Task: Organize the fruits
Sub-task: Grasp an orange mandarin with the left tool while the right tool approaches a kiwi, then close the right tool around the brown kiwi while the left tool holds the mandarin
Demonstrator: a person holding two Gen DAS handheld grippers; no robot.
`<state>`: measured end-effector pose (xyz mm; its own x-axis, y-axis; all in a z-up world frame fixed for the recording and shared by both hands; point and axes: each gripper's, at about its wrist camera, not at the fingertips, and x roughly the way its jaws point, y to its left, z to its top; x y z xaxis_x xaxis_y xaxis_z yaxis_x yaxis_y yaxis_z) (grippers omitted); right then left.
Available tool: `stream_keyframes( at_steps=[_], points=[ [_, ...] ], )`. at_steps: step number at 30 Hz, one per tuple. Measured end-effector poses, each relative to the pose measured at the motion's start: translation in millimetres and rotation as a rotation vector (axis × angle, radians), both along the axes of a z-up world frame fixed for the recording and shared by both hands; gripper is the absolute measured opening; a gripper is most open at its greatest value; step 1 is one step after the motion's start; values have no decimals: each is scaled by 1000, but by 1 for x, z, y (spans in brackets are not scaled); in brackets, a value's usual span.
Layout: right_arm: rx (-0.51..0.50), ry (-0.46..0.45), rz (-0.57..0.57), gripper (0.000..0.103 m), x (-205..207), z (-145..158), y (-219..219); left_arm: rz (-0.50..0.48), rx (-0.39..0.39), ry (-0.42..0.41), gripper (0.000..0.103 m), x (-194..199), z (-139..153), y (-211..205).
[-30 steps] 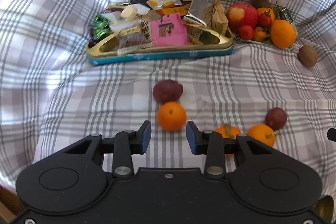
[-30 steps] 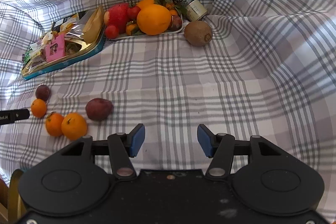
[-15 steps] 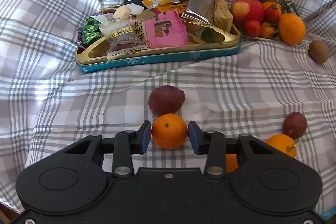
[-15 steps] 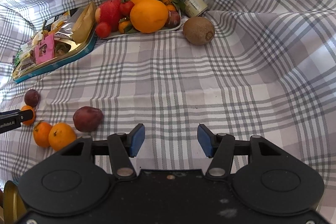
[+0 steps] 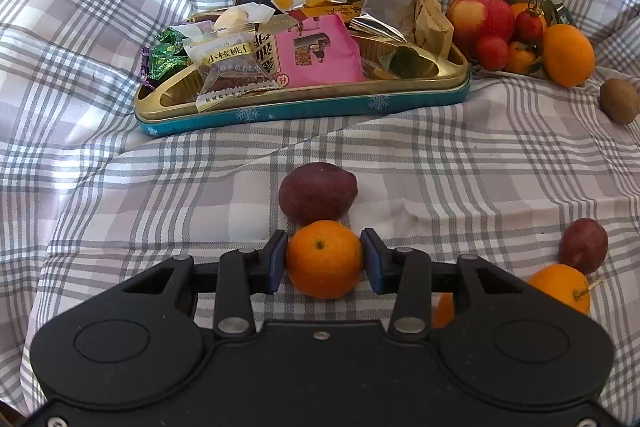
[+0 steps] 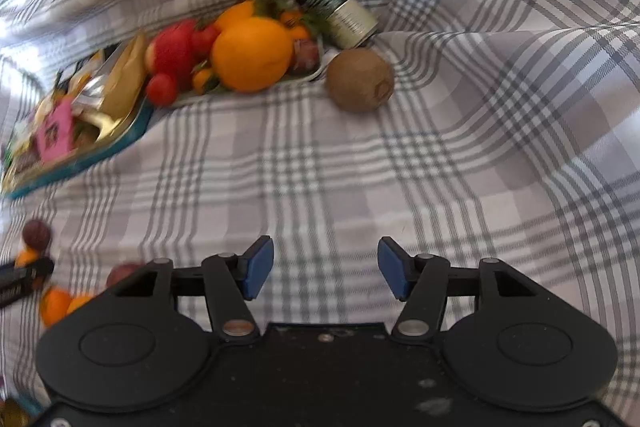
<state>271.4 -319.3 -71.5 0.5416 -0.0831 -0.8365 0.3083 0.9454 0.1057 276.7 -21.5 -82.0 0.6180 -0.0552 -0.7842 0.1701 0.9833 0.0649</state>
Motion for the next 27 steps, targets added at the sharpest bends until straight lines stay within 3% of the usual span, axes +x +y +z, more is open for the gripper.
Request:
stream_keyframes(
  at_steps=[8,13,27],
  points=[
    [-28,-78,-57,63,37,-2,-23,0,-24,20,51,3,-1,2],
    [-98,-131,-81,67,62,-2,-36,3,-15,22,51,4,-1,0],
    [-198,-184,-31,73,118,-22,-54,-4,-11,27,51,5,-1,1]
  ],
)
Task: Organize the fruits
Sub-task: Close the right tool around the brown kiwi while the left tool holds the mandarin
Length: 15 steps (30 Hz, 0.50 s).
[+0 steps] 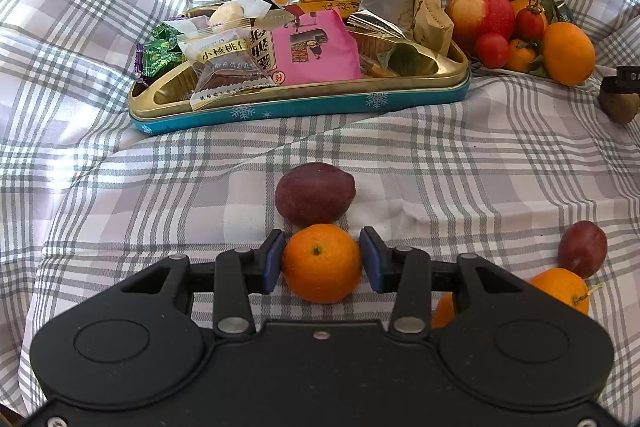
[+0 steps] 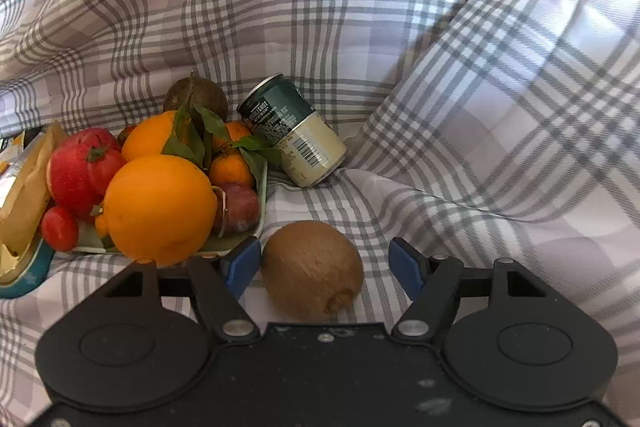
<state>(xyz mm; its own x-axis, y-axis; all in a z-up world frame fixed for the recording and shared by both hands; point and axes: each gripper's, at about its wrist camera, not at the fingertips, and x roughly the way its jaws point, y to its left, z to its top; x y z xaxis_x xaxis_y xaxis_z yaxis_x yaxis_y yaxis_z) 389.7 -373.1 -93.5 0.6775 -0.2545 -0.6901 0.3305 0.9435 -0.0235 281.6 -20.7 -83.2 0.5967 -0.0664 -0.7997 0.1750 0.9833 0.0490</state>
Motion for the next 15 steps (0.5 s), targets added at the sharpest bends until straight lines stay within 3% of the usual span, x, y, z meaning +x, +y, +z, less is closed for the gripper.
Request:
stream_keyframes(
  at_steps=[11,14,15],
  points=[
    [-28,8,1,73,4,-27,4,2,-3,1,51,0,0,1],
    [-34,3,3,71,3,-28,5,2,-4,2,51,0,0,0],
    [-32,1,9,65,3,-28,6,3,-5,4,51,0,0,1]
  ],
)
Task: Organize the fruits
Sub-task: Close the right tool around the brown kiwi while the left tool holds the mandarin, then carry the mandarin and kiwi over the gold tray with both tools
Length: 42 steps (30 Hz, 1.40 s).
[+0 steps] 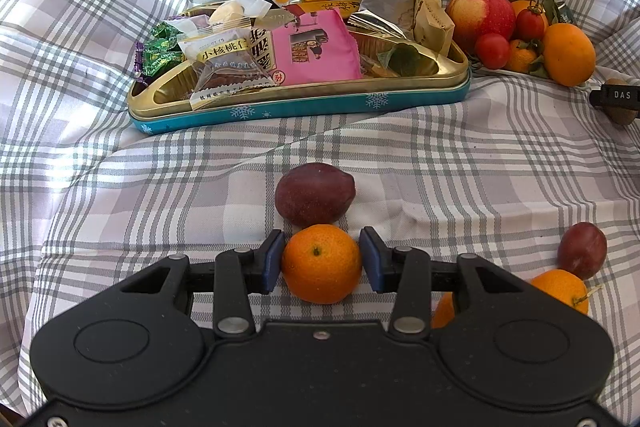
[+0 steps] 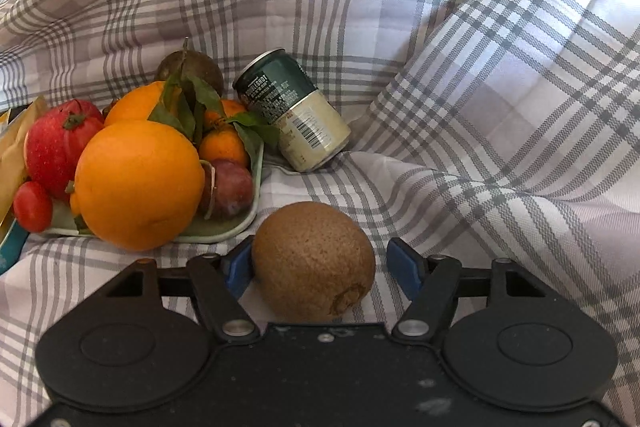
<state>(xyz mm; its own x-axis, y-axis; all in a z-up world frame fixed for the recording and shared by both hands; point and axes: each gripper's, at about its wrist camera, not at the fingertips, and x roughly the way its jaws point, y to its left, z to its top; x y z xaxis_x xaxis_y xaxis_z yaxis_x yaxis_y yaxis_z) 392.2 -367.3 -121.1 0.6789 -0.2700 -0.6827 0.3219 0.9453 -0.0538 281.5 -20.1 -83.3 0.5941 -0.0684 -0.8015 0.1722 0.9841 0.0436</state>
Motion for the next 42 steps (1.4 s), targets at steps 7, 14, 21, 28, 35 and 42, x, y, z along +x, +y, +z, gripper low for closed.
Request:
stream_keyframes(
  at_steps=[7,14,21,28,35,42],
  points=[
    [14,13,27,60,-10,7,9,3,-5,4,51,1,0,1],
    [64,31,54,60,-47,21,20,9,-14,8,51,1,0,1],
    [184,57,78,59,-91,30,33,13,-16,12,51,2,0,1],
    [237,48,115,59,-129,40,58,14,-18,13,51,2,0,1],
    [256,63,135,59,-159,42,80,12,-23,13,50,2,1,3],
    [287,70,116,59,-182,43,88,6,-1,21,47,0,2,0]
  ],
)
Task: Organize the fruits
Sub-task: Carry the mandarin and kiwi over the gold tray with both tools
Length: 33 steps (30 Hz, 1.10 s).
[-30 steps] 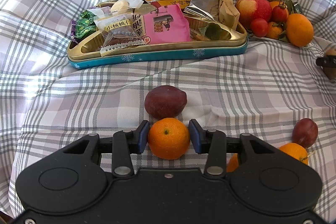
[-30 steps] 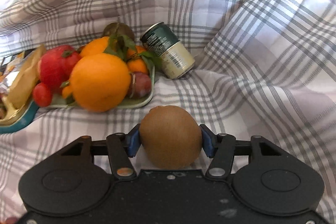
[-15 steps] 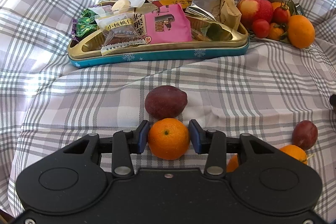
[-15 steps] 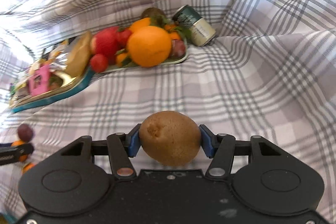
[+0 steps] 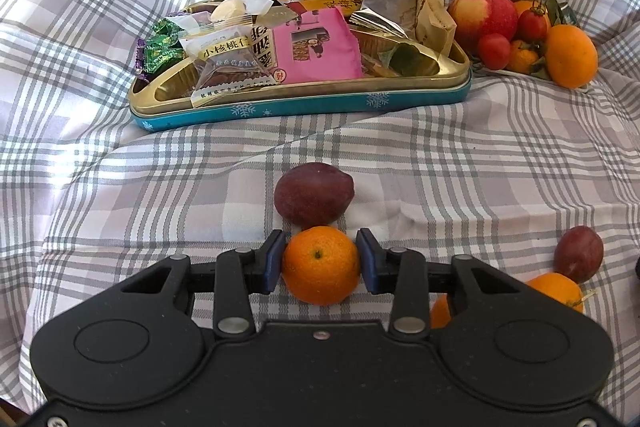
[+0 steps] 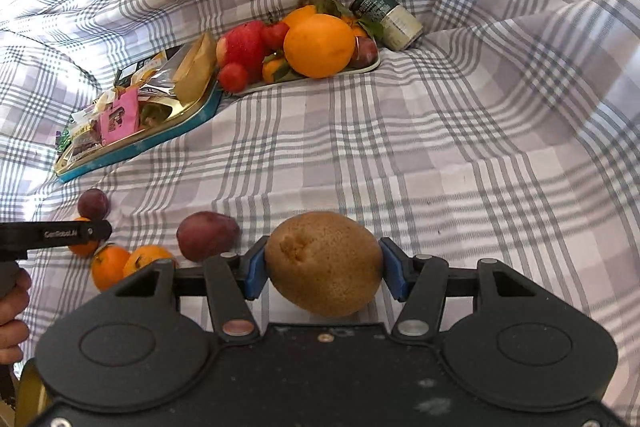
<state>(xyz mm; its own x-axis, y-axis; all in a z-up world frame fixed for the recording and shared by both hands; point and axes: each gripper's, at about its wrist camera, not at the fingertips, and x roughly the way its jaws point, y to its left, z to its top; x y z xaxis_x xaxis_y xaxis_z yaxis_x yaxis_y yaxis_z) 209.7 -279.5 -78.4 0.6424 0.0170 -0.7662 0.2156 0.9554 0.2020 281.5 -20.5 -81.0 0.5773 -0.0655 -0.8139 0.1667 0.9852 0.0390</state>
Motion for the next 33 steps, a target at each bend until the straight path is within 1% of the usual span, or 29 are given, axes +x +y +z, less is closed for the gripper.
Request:
stream_keyframes(
  at_steps=[4,7,9,13,17,21,24,28,33],
  points=[
    [5,-6,-12,59,-8,5,0,0,14,18,47,-4,3,-3],
    [2,-14,-15,59,-14,12,0,1,4,37,46,-10,8,-2],
    [4,-23,-12,59,-19,18,1,-2,-1,35,46,-17,14,-2],
    [3,-48,-3,59,-33,32,5,-10,2,13,46,-33,33,0],
    [15,-75,7,59,-52,48,10,-10,-13,3,46,-53,56,7],
    [13,-102,30,59,-74,64,20,-24,-20,3,46,-84,75,13],
    [12,-115,56,59,-91,73,29,-46,-26,5,46,-111,84,15],
    [23,-125,89,59,-114,81,40,-73,-36,-2,46,-146,93,12],
    [43,-133,114,59,-147,89,51,-81,-49,-21,46,-190,101,8]
  ],
)
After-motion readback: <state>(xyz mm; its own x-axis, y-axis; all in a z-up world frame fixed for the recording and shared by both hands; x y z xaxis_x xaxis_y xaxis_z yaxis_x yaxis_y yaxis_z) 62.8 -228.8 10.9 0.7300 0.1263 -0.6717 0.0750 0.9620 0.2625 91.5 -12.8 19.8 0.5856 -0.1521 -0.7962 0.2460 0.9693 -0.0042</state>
